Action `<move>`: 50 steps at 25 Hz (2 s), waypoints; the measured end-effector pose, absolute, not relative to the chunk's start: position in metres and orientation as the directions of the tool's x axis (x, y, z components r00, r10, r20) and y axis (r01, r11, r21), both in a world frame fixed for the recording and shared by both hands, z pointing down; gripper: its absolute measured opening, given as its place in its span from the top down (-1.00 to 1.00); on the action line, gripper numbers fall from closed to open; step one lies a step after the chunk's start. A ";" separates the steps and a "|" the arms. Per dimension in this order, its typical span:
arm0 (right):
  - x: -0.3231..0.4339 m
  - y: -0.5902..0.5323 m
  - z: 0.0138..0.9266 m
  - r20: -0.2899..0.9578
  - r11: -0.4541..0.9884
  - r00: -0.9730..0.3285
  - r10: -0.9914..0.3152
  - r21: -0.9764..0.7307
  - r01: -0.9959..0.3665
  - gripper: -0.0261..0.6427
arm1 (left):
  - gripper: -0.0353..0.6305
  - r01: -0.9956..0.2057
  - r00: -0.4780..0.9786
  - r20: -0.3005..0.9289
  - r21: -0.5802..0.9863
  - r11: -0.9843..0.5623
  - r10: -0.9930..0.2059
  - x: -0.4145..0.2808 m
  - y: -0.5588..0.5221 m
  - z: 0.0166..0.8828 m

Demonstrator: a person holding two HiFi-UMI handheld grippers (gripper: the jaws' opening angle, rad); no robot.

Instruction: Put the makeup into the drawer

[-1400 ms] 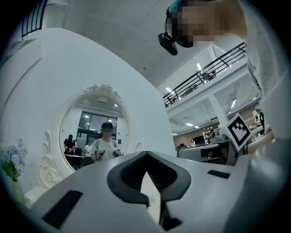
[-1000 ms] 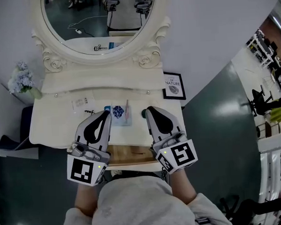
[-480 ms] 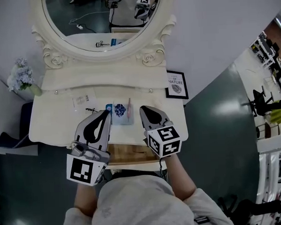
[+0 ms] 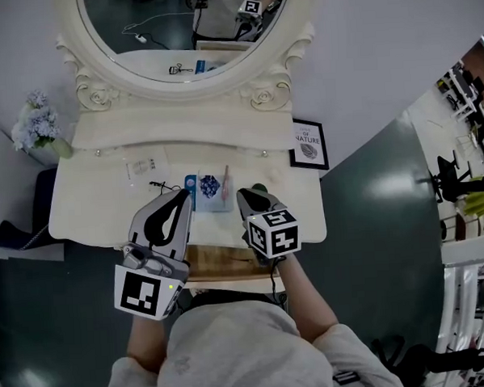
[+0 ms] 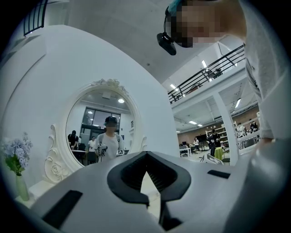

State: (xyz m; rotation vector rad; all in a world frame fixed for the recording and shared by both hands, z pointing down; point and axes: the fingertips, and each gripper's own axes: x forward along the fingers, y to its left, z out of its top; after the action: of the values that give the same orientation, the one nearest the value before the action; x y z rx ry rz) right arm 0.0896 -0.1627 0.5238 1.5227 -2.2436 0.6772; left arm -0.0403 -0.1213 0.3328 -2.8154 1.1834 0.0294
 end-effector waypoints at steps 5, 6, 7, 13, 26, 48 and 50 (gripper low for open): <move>0.086 -0.174 0.553 0.592 0.277 -0.364 -0.719 -0.236 -0.931 0.85 | 0.86 -0.717 0.696 -0.043 -0.069 -0.693 -0.716 -0.044 -0.122 0.336; 0.085 -0.176 0.560 0.605 0.269 -0.361 -0.710 -0.240 -0.933 0.85 | 0.86 -0.718 0.695 -0.042 -0.067 -0.692 -0.717 -0.045 -0.122 0.337; 0.084 -0.178 0.566 0.617 0.263 -0.359 -0.700 -0.245 -0.933 0.85 | 0.86 -0.719 0.695 -0.041 -0.067 -0.692 -0.718 -0.045 -0.122 0.337; 0.078 -0.186 0.596 0.677 0.245 -0.356 -0.644 -0.258 -0.934 0.84 | 0.86 -0.726 0.687 -0.030 -0.060 -0.685 -0.726 -0.048 -0.122 0.341; 0.078 -0.204 0.639 0.762 0.173 -0.282 -0.583 -0.223 -0.959 0.65 | 0.86 -0.748 0.663 -0.017 -0.052 -0.661 -0.749 -0.059 -0.128 0.346; 0.082 -0.209 0.663 0.801 0.191 -0.211 -0.561 -0.122 -0.974 0.80 | 0.86 -0.770 0.637 0.000 -0.044 -0.636 -0.771 -0.074 -0.139 0.350; 0.084 -0.208 0.659 0.788 0.200 -0.214 -0.577 -0.118 -0.973 0.81 | 0.86 -0.772 0.635 -0.016 -0.044 -0.634 -0.772 -0.073 -0.140 0.347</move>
State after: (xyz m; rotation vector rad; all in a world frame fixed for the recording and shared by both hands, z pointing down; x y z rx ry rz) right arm 0.0835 -0.2082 0.6593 1.4414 -1.8765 0.8462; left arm -0.0729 -0.1401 0.3468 -2.7983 1.3222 -0.0061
